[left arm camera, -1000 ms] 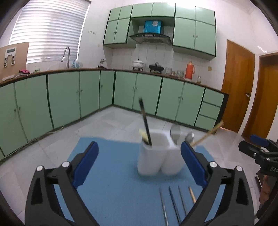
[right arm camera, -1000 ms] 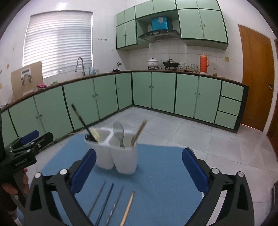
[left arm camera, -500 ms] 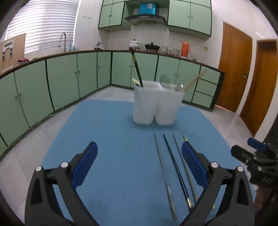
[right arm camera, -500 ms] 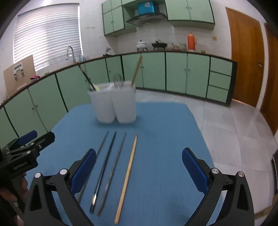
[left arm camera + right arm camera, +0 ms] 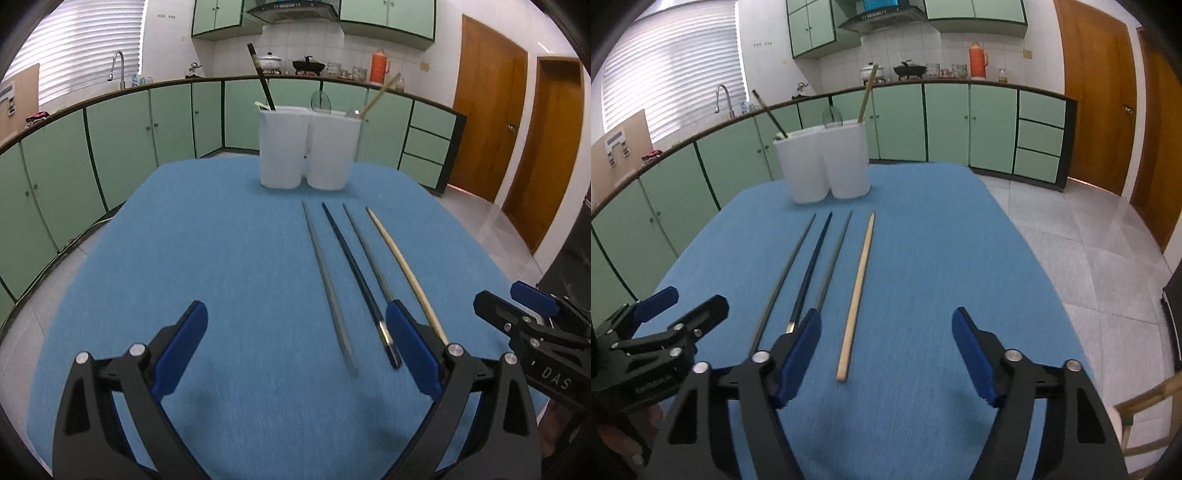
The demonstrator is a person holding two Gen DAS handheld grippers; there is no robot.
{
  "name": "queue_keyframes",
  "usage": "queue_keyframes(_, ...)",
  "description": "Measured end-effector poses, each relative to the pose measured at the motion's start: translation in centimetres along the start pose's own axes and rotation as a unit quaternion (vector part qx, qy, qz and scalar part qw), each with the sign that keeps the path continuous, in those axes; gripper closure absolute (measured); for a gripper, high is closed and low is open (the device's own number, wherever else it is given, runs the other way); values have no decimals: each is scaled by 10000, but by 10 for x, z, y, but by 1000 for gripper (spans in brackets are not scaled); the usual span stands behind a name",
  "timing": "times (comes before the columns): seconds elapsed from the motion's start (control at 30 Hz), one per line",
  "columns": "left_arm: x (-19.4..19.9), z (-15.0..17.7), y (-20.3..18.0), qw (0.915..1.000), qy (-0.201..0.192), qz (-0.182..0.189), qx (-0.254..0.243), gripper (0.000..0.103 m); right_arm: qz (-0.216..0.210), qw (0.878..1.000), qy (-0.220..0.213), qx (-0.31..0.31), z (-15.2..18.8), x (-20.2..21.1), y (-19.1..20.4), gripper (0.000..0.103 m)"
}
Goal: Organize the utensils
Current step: 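Withdraw both tools back toward the remaining chopsticks on the mat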
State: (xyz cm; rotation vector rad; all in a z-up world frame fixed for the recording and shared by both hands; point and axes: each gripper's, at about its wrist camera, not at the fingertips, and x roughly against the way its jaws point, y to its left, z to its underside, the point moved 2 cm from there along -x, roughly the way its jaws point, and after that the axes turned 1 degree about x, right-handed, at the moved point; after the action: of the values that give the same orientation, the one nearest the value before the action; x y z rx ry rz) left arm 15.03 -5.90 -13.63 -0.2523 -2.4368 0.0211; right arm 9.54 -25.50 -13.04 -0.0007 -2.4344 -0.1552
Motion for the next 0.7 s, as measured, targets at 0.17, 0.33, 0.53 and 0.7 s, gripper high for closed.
queue_keyframes(0.17,-2,14,-1,9998,215,-18,-44,25,-186,9995,219,107,13,-4,8,52)
queue_keyframes(0.33,-5,24,-1,9992,398,-38,-19,25,-248,9987,390,215,23,-9,16,66)
queue_keyframes(0.53,-7,28,-3,9989,474,-19,17,25,-236,9979,531,293,31,-14,18,73)
queue_keyframes(0.7,-9,32,-4,9986,520,-4,43,25,-199,9976,585,307,33,-19,18,79)
